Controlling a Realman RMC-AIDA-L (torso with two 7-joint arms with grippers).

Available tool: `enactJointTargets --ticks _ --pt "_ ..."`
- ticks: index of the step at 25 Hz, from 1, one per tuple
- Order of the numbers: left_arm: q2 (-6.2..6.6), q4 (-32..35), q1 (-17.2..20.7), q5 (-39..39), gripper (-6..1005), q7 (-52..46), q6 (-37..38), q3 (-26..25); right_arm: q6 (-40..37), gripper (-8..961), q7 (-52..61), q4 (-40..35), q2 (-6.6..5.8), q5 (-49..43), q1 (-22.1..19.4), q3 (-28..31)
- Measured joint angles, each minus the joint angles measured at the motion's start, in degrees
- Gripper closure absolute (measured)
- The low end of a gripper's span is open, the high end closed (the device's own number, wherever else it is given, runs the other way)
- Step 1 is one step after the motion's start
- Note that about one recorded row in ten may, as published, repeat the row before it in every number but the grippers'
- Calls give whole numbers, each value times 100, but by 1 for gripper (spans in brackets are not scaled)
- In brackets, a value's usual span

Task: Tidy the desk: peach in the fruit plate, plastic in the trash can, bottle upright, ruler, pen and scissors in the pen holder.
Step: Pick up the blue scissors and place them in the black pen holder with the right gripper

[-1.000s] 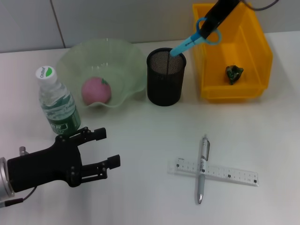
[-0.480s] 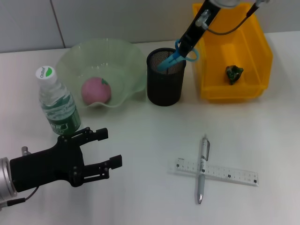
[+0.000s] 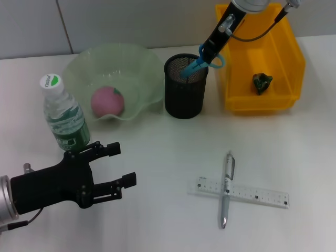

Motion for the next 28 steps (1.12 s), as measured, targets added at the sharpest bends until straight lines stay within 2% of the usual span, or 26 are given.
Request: enactJointTargets --ticks 4,16,19,28 --pt "0 0 0 -3 150 0 -1 5 69 822 3 45 52 -77 18 -3" --pt "0 0 -17 -5 149 -14 11 8 109 816 73 92 74 -88 40 -34" --pt "0 0 -17 -5 149 -18 15 -1 164 815 85 121 118 -127 48 -69" --pt "9 0 -18 -4 149 -29 28 -1 240 627 117 36 159 -134 37 -77"
